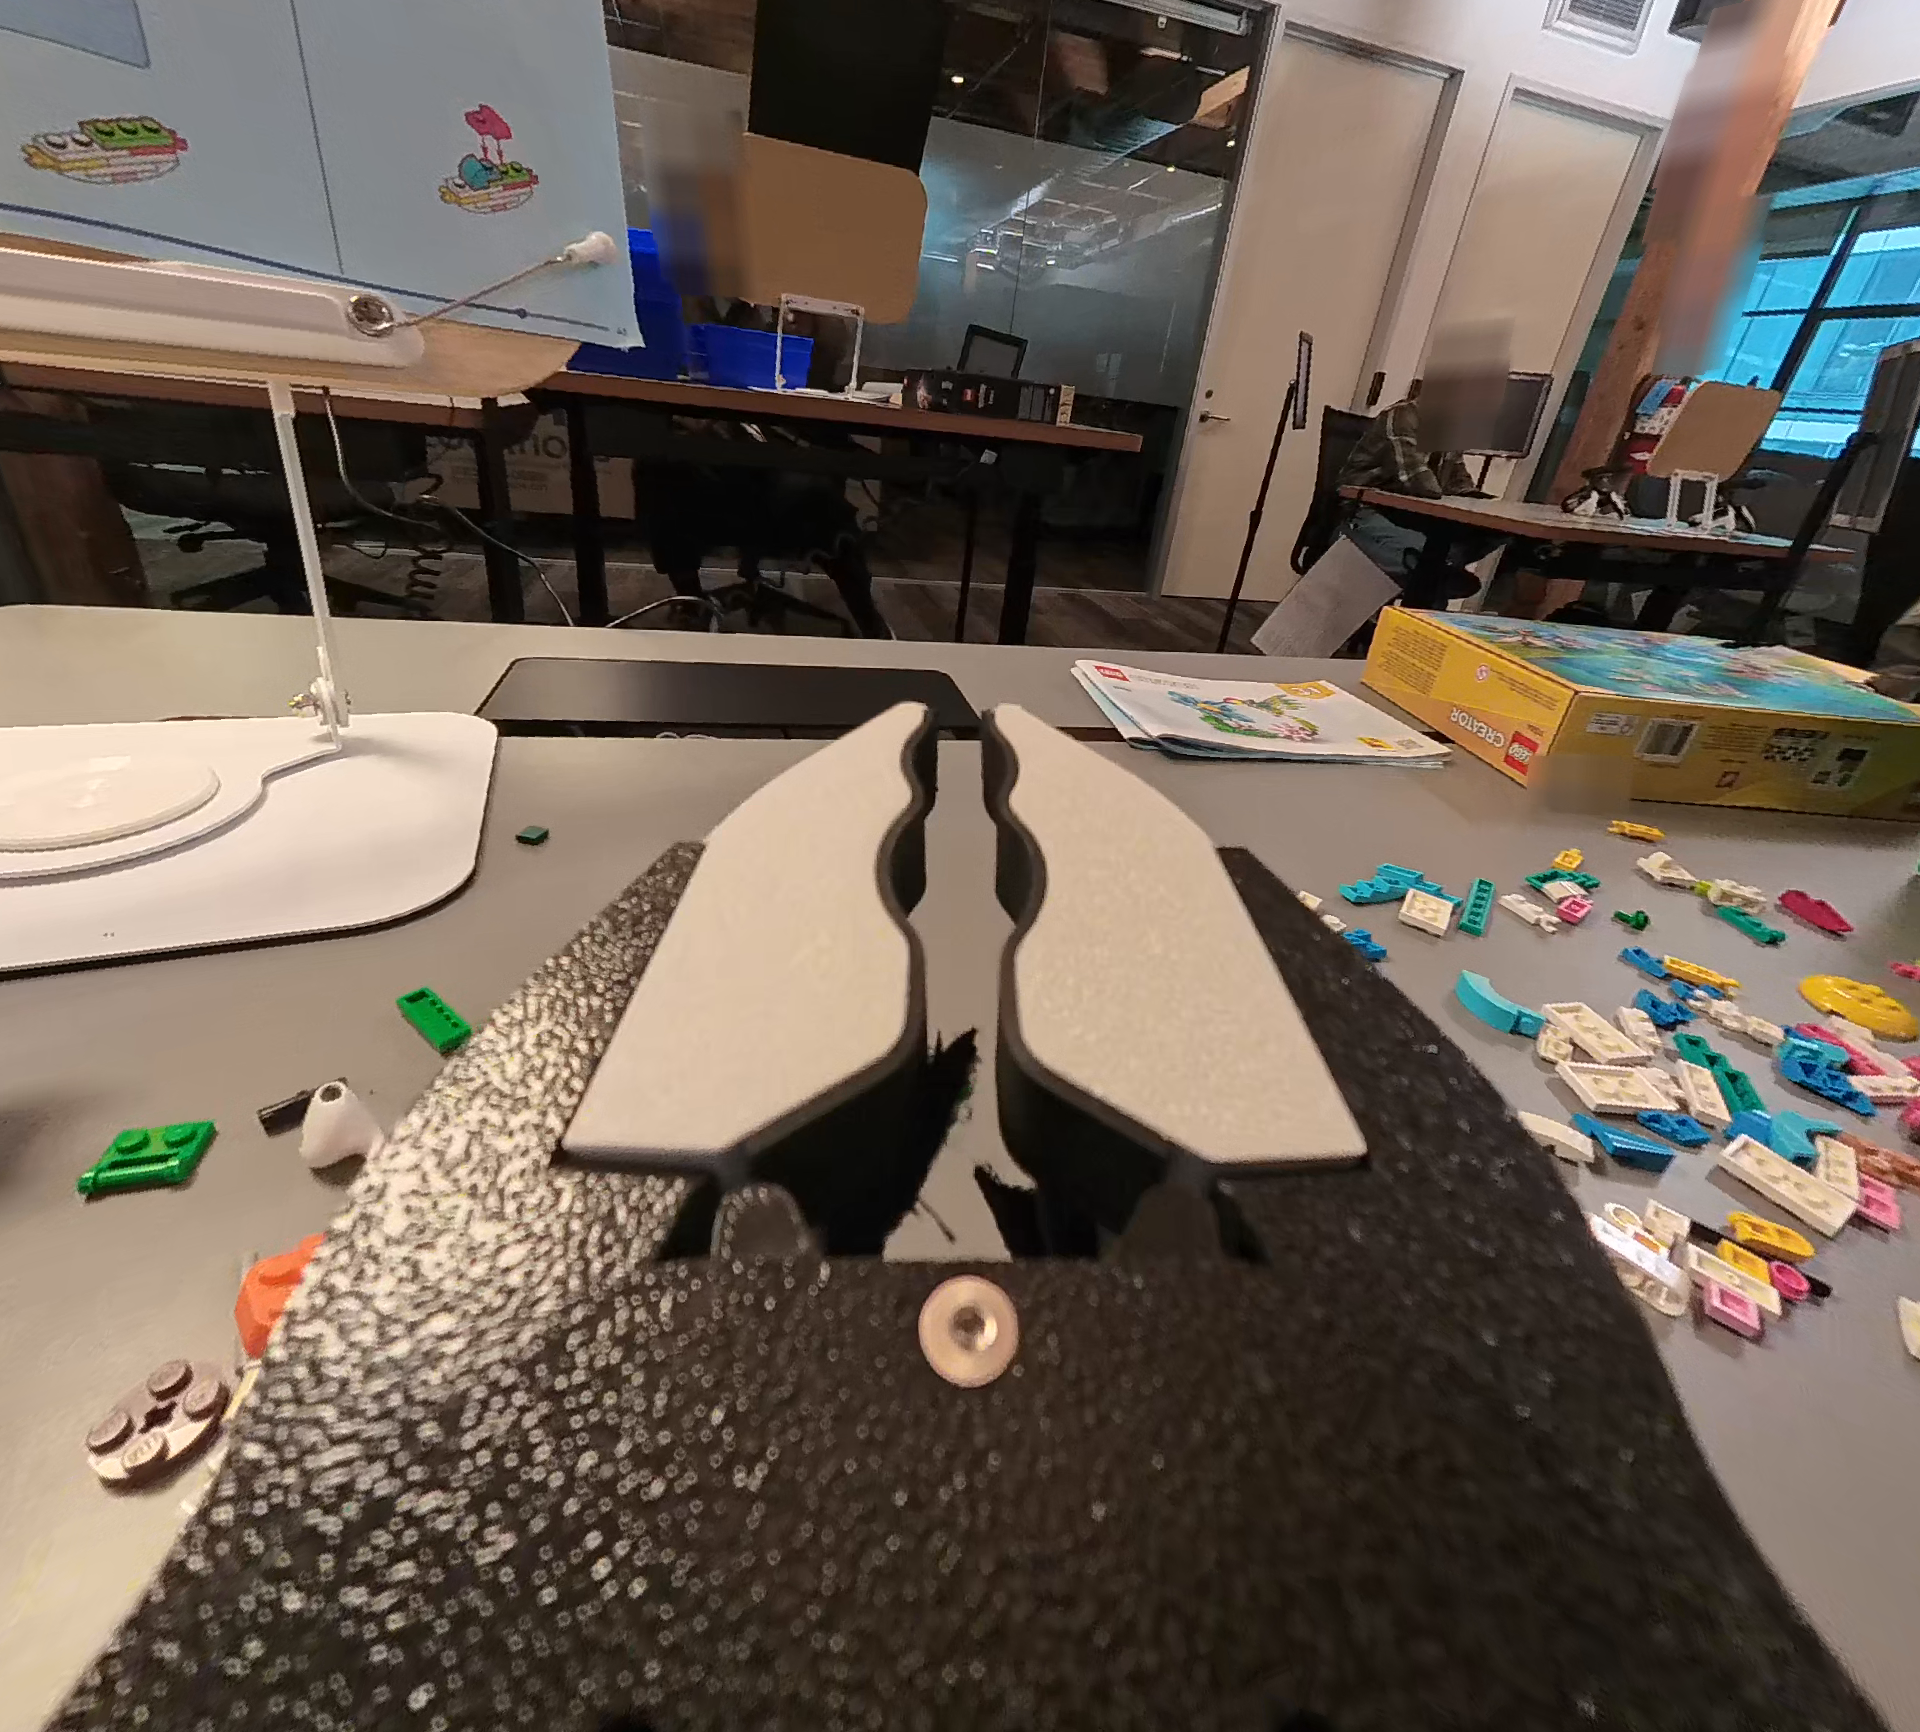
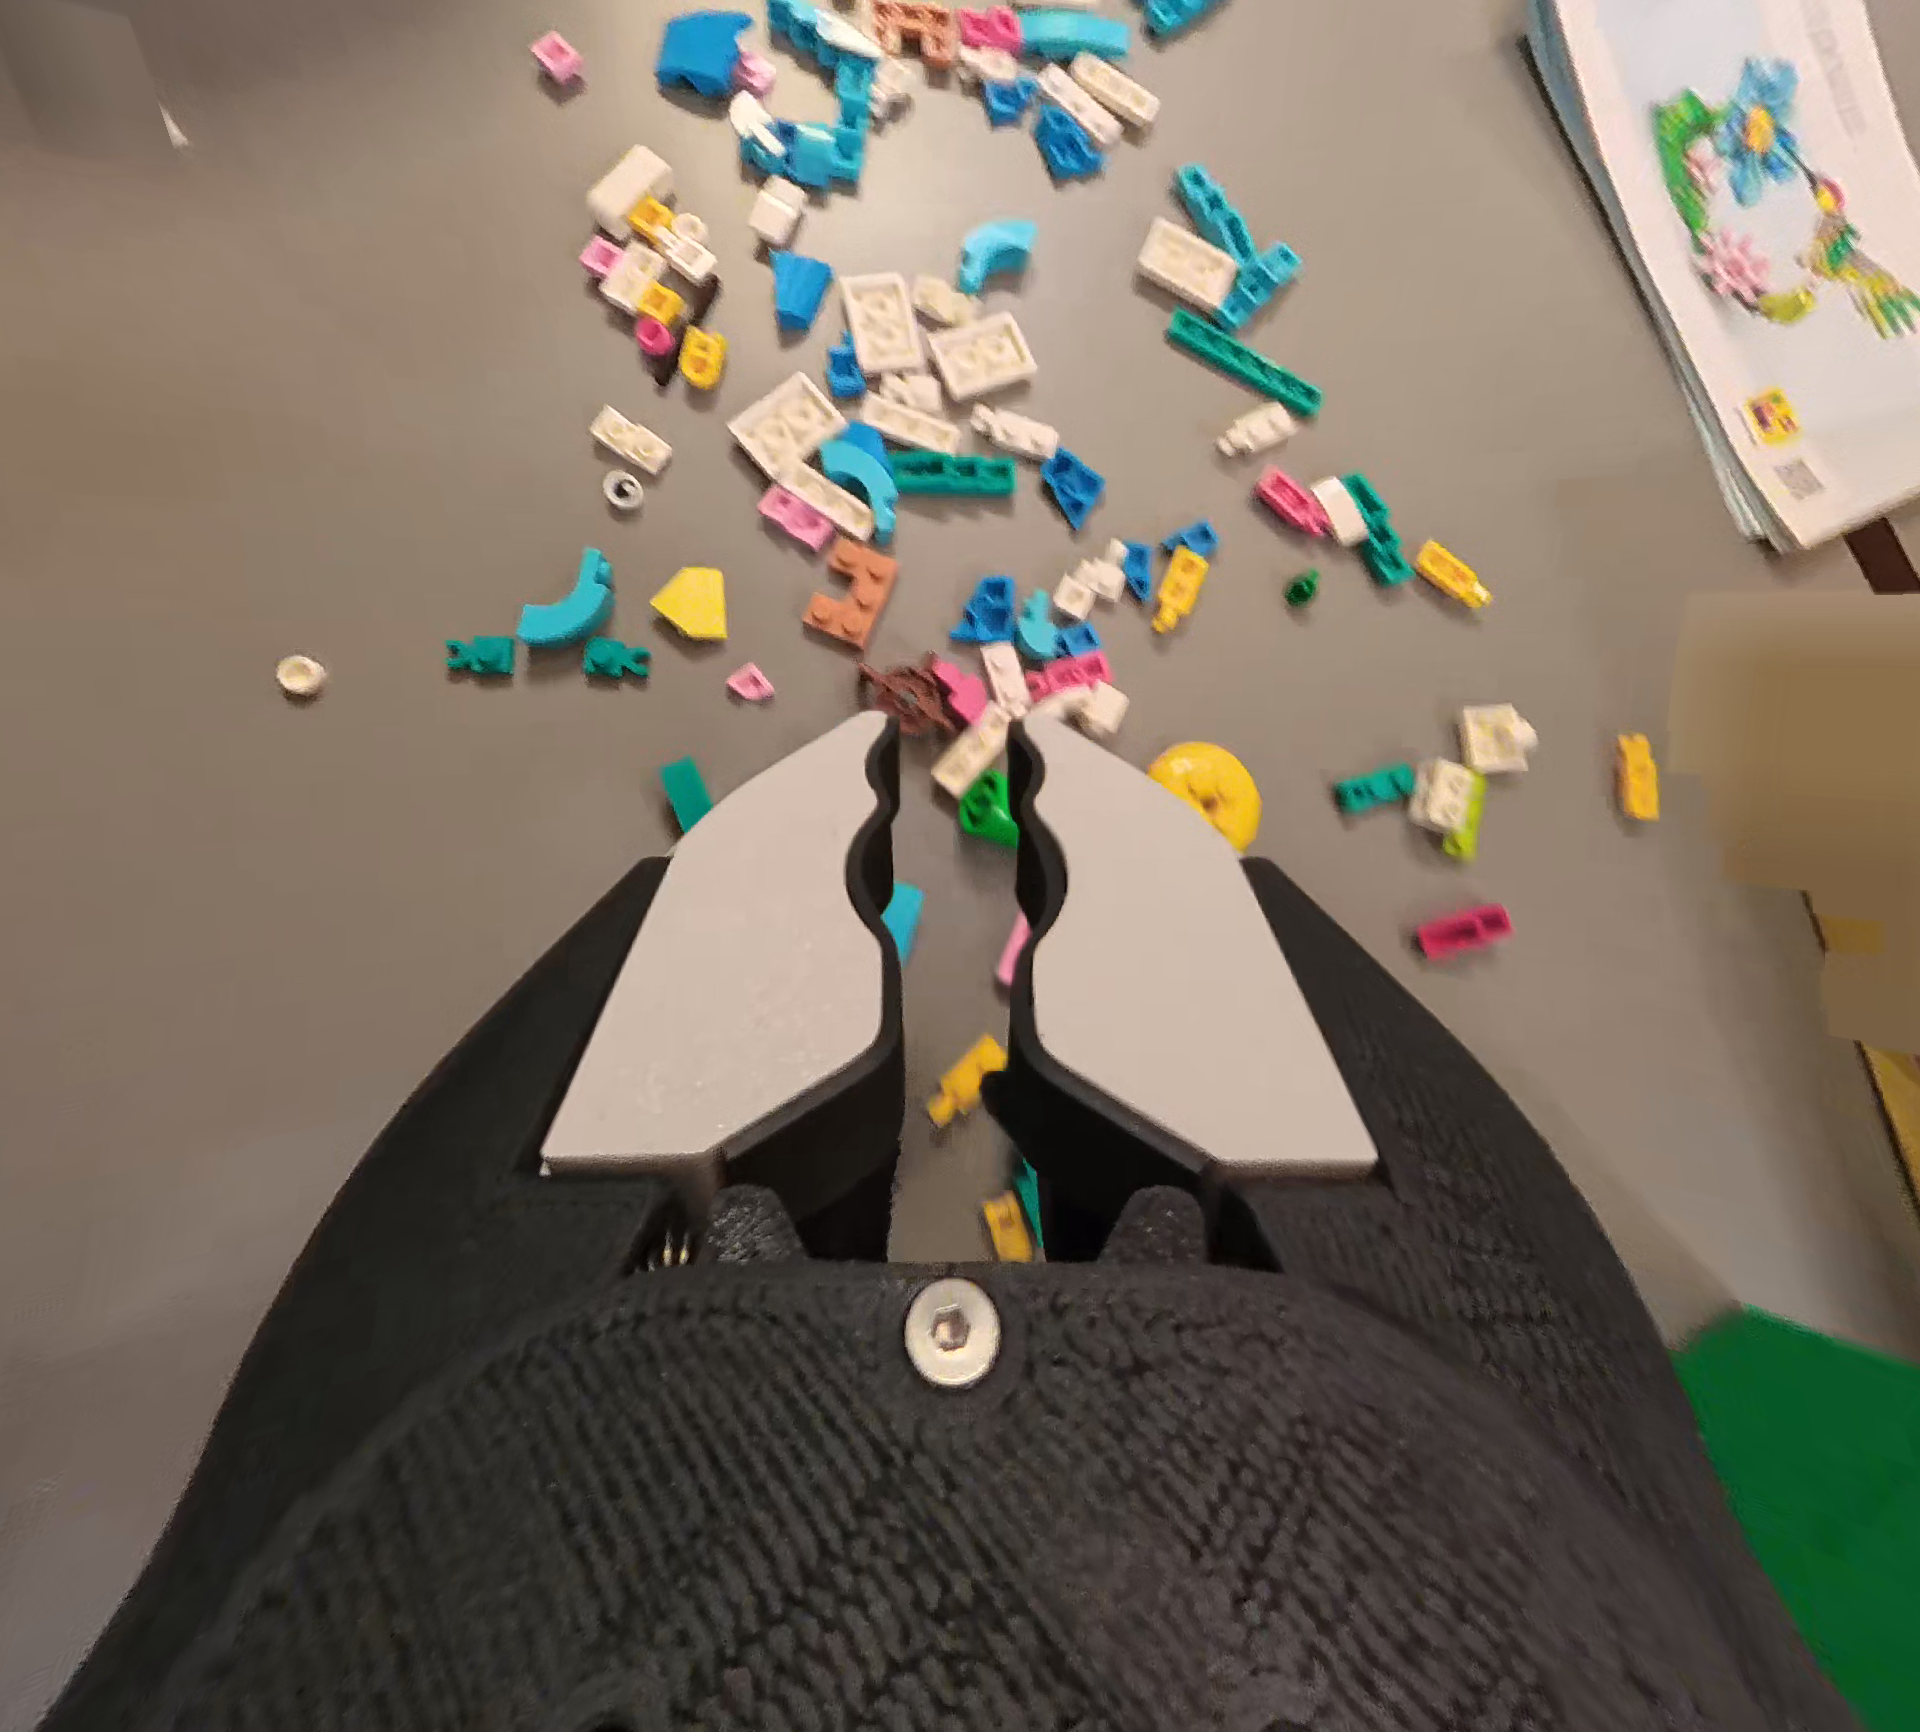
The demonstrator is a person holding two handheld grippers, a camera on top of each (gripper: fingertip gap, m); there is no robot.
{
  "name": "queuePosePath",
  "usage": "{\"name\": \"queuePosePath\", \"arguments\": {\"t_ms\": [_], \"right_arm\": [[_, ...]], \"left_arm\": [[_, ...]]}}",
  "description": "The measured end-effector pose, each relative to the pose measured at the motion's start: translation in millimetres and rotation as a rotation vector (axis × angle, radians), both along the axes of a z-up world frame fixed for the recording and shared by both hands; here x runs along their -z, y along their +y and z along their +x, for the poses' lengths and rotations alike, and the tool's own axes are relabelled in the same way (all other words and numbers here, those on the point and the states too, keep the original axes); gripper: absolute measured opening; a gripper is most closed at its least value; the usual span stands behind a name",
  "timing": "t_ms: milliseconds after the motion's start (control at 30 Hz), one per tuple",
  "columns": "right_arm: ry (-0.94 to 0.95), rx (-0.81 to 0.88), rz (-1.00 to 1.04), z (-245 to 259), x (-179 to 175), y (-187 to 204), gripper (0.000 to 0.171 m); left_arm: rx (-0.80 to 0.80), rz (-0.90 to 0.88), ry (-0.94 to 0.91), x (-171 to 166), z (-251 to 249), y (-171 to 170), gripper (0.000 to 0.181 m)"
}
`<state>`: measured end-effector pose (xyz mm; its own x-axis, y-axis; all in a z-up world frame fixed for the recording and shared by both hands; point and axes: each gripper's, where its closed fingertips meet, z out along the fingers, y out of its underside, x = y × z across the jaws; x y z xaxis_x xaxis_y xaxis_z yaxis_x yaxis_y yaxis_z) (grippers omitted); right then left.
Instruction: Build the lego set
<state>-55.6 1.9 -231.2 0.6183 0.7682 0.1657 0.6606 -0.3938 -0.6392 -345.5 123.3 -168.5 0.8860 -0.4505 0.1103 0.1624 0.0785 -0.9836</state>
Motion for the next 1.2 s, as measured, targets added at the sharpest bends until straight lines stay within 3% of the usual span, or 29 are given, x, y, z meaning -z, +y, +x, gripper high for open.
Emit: {"name": "queuePosePath", "arguments": {"t_ms": [100,200,400,500,1100,1200], "right_arm": [[0.032,-0.029,0.05,-29,3,13,0.015],[0.092,0.056,0.078,-54,4,46,0.002],[0.158,-0.031,-0.197,-112,30,65,0.005],[0.075,-0.03,-0.225,-119,43,67,0.008],[0.036,-0.032,-0.258,-134,50,63,0.011],[0.05,-0.051,-0.276,-137,51,59,0.003]], "left_arm": [[0.005,-0.002,0.001,1,1,0,0.007],[0.012,-0.003,0.0,0,2,-1,0.007],[0.023,0.017,0.066,2,10,-3,0.006],[0.027,0.03,0.08,1,12,-4,0.006],[0.059,0.036,0.097,-1,19,-7,0.007],[0.067,0.035,0.101,-1,21,-8,0.007]]}}
